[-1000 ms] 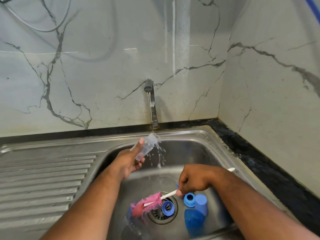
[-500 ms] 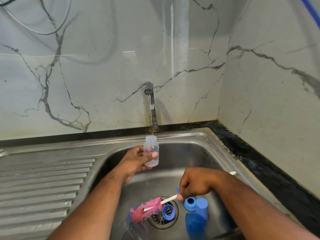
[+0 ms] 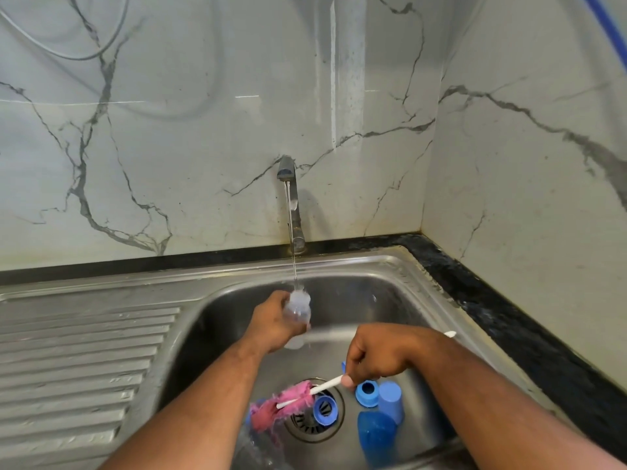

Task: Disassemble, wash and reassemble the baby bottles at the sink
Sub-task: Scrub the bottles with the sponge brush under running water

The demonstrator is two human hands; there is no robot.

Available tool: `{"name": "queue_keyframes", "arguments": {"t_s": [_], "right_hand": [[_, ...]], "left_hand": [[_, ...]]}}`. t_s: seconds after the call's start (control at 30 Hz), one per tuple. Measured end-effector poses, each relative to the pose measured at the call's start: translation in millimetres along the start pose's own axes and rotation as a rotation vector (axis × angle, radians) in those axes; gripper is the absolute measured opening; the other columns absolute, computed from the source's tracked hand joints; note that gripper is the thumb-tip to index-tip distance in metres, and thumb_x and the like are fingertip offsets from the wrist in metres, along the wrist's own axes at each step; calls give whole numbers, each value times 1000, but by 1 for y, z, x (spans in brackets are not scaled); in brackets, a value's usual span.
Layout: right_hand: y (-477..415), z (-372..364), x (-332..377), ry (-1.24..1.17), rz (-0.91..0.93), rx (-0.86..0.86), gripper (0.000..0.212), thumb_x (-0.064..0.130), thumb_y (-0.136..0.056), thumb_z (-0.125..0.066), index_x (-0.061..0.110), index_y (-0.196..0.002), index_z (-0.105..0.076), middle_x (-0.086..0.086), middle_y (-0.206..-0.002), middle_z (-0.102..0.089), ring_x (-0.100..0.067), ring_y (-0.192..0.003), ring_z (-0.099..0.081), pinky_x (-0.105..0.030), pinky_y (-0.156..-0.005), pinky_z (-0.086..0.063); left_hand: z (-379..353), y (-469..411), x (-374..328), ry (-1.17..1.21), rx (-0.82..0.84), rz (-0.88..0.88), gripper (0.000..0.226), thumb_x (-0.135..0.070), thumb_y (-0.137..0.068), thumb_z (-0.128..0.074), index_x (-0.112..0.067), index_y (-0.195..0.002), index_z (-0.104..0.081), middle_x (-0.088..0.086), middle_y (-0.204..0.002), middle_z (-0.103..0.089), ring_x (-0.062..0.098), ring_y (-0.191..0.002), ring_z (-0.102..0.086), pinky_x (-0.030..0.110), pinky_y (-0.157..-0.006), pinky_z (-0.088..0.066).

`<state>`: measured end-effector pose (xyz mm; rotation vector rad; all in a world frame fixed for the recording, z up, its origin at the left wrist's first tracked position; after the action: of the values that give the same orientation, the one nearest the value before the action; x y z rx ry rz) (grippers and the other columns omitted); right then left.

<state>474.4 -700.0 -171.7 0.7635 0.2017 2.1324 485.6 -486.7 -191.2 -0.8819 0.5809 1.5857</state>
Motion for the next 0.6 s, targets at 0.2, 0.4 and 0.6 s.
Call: {"name": "queue_keyframes", "arguments": {"t_s": [0.2,0.4,0.6], "right_hand": [[-2,-1,0,15,-7,-1,26,47,-87,-77,24,-98,-81,14,-73,-68,-7,-75,-58,-28,-76,-50],[-1,-1,-1,9,-19,4,27,46,-87,-77,22,-99,-81,13,-77,-69,-7,-77,-59,-28,-78,-51],[-1,-1,0,15,-16,3,24,44,-89,-76,23,-100,-80,15,-69,-64,-6,-70,-54,-24,-70,-46]], "left_hand": [[2,-1,-3,-27,-73,-34,62,-24,-80,-85,-24,-132,-51,-6,-114,-57,14,-101,-59,17,-72,-45],[4,-5,-4,34,-122,-61,61,-23,-81,-84,-24,-134,-54,-8,-119,-60,12,-106,-58,19,-80,-46],[0,-5,-2,17,-79,-100,62,-23,-80,-86,-24,-133,-55,-10,-116,-59,10,-105,-58,14,-81,-43]]}}
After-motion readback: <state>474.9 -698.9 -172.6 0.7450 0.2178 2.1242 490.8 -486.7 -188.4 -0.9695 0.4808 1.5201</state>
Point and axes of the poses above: each hand's wrist, its own y-axis away from the middle knuckle, its own z-axis out of the back of the hand, x = y × z, the point moved 4 cm from there along -y, towards the middle knuckle
